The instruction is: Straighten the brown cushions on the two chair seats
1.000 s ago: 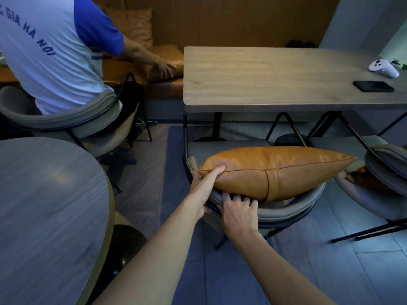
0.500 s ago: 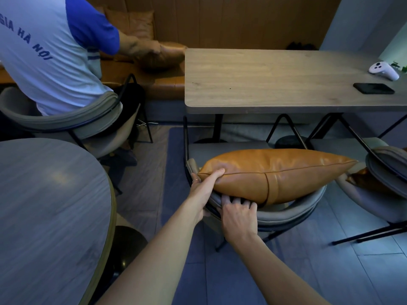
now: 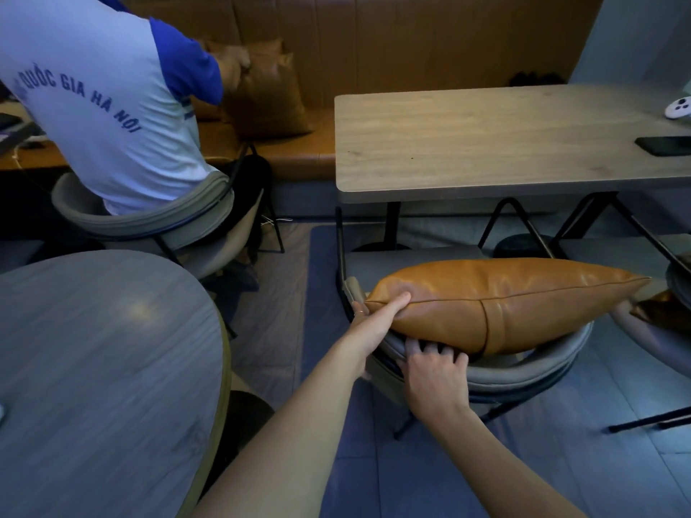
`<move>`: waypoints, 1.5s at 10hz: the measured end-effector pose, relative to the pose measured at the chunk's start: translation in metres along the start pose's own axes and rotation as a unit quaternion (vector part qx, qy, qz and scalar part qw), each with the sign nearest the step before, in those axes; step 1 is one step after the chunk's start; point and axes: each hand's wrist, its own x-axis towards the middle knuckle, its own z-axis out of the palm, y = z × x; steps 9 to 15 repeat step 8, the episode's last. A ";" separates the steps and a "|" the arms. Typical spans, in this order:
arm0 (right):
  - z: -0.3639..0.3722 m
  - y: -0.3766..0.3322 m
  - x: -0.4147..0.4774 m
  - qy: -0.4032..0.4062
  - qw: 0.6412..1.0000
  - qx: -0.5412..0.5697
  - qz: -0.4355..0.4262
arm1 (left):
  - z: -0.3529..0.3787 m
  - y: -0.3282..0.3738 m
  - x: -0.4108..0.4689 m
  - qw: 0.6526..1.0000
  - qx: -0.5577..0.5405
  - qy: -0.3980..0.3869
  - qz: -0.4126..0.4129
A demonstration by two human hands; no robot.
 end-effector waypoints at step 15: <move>-0.112 0.065 0.029 -0.359 0.907 0.192 -0.105 | -0.013 0.032 -0.021 0.944 0.309 0.100 0.062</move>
